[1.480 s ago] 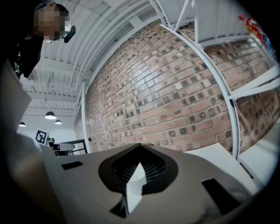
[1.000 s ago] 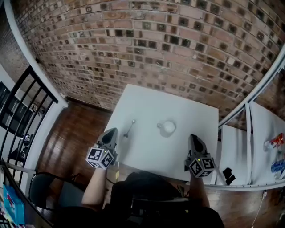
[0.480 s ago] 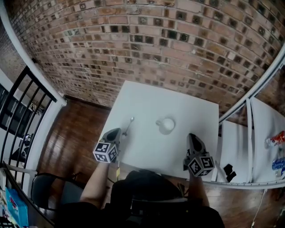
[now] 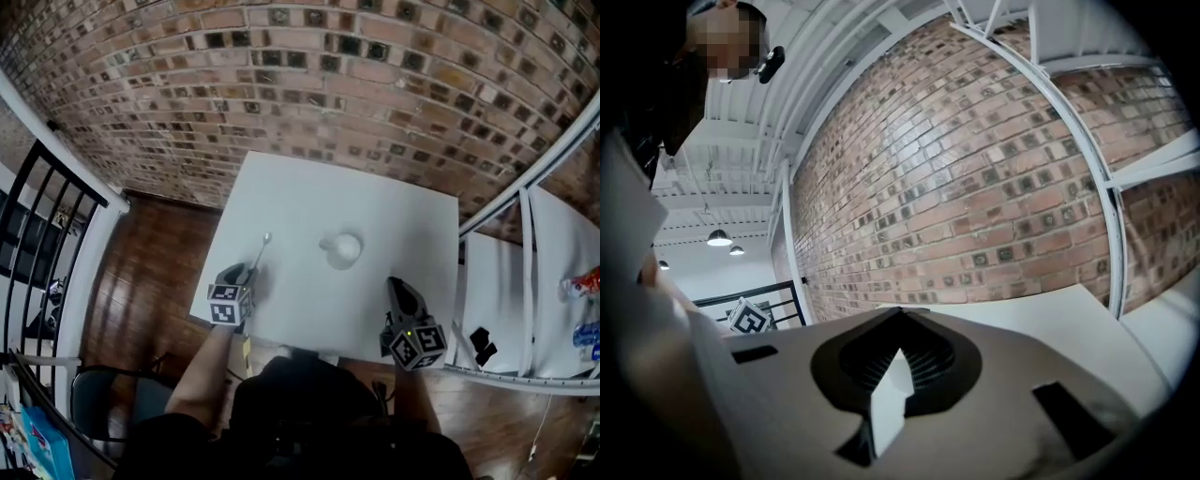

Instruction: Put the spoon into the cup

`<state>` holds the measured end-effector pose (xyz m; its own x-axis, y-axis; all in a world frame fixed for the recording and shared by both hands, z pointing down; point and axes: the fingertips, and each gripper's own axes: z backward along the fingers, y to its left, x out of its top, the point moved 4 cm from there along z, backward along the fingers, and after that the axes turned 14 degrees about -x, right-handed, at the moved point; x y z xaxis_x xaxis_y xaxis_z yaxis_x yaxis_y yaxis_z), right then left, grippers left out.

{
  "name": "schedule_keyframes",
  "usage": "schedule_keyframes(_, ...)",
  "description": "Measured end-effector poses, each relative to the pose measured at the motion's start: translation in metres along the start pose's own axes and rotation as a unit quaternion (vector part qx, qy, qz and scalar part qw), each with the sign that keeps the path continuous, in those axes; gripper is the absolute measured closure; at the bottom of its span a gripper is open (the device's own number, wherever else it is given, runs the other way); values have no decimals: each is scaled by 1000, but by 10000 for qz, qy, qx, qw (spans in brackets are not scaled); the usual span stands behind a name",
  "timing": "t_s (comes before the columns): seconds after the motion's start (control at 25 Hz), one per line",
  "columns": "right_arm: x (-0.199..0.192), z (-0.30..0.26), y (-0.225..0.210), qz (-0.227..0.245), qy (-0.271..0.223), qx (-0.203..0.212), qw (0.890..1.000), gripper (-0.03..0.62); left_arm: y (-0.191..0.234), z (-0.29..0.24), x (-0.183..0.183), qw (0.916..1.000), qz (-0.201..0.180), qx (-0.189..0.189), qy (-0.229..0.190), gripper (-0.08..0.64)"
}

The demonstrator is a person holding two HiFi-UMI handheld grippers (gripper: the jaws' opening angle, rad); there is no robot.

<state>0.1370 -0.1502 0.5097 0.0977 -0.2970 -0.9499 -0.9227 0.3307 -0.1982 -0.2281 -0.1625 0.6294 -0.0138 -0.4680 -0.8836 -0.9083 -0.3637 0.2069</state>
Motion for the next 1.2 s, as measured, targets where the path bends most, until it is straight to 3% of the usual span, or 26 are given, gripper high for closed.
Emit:
schedule_keyframes(0.36, -13, 7, -8, -11, 214, -78, 9997, 588, 12, -24, -27, 9992, 129, 124, 358, 367)
schedule_keyframes(0.68, -14, 15, -11, 32, 246, -185, 9995, 588, 16, -36, -39, 9965, 172, -37, 823, 365)
schedule_keyframes(0.96, -5, 16, -11, 89, 129, -218, 9996, 588, 22, -36, -45, 9961, 80, 282, 829, 430)
schedule_keyframes(1.2, 7, 12, -7, 150, -42, -163, 9997, 588, 21, -25, -34, 9975, 237, 145, 657, 431)
